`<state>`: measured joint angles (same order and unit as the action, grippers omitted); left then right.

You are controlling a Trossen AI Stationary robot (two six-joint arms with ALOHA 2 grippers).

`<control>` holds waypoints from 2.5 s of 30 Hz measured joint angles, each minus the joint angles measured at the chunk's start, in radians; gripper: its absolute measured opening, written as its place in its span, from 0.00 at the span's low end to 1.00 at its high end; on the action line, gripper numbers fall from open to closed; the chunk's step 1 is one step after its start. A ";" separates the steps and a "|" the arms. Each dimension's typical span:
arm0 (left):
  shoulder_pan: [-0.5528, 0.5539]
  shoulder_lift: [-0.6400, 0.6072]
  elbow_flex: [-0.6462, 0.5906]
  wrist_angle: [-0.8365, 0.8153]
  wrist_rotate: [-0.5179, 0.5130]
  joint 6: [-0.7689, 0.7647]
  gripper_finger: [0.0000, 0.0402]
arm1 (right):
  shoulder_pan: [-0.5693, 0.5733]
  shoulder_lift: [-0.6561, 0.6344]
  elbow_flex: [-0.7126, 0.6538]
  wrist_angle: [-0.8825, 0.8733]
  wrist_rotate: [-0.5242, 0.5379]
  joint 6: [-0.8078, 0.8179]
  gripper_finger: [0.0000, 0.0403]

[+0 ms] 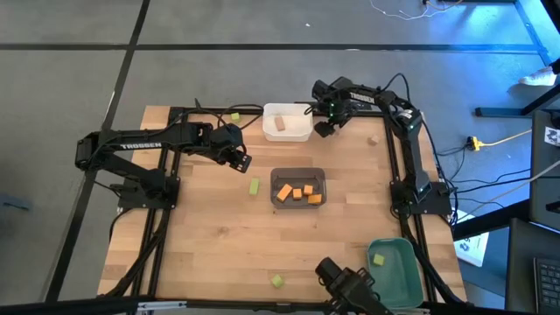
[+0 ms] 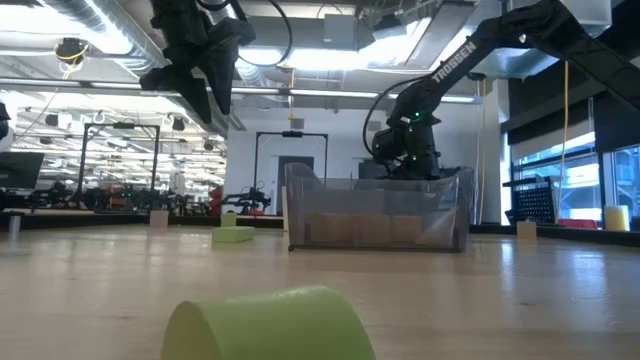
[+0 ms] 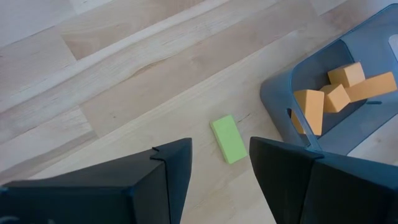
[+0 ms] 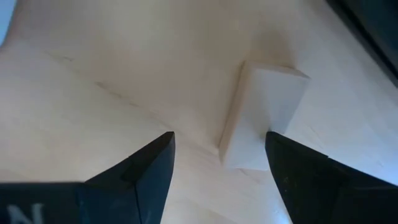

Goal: Sort & place blocks by color
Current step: Put the brown block into the white bin

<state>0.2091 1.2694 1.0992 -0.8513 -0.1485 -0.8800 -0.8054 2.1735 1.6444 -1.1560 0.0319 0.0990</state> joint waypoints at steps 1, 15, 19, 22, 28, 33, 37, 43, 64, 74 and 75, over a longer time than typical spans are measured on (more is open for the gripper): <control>0.000 0.000 0.000 0.000 0.000 0.000 0.38 | 0.002 0.000 0.000 0.000 0.000 0.000 0.62; 0.000 0.000 0.000 0.000 0.008 0.000 0.38 | -0.009 0.000 0.000 0.001 0.068 0.052 0.62; 0.000 0.000 0.000 0.000 0.008 0.000 0.38 | -0.018 0.000 0.000 0.021 0.081 0.037 0.62; 0.000 0.000 0.000 0.000 0.008 0.000 0.38 | -0.023 0.000 0.000 0.043 0.080 0.031 0.62; 0.000 0.000 0.000 0.000 0.008 0.000 0.38 | -0.040 0.000 0.000 0.050 0.068 0.077 0.62; 0.000 0.000 0.000 0.000 0.008 -0.001 0.38 | -0.062 0.000 0.000 0.050 0.016 0.075 0.62; 0.000 0.000 0.000 0.000 0.008 0.000 0.38 | -0.076 0.000 0.000 0.063 -0.027 0.076 0.62; 0.000 0.000 0.000 0.000 0.008 0.000 0.38 | -0.076 0.000 0.000 0.061 -0.026 0.080 0.62; 0.000 0.000 0.000 -0.001 0.008 0.000 0.38 | -0.075 0.003 -0.047 0.080 -0.027 0.053 0.33; 0.000 0.000 0.000 -0.001 0.008 0.000 0.38 | -0.075 0.004 0.051 -0.046 -0.019 -0.063 0.31; 0.000 0.000 0.000 -0.001 0.008 0.000 0.38 | -0.075 0.004 0.064 -0.069 -0.018 -0.075 0.31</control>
<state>0.2089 1.2694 1.0992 -0.8520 -0.1406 -0.8803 -0.8806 2.1773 1.7087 -1.2245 0.0134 0.0237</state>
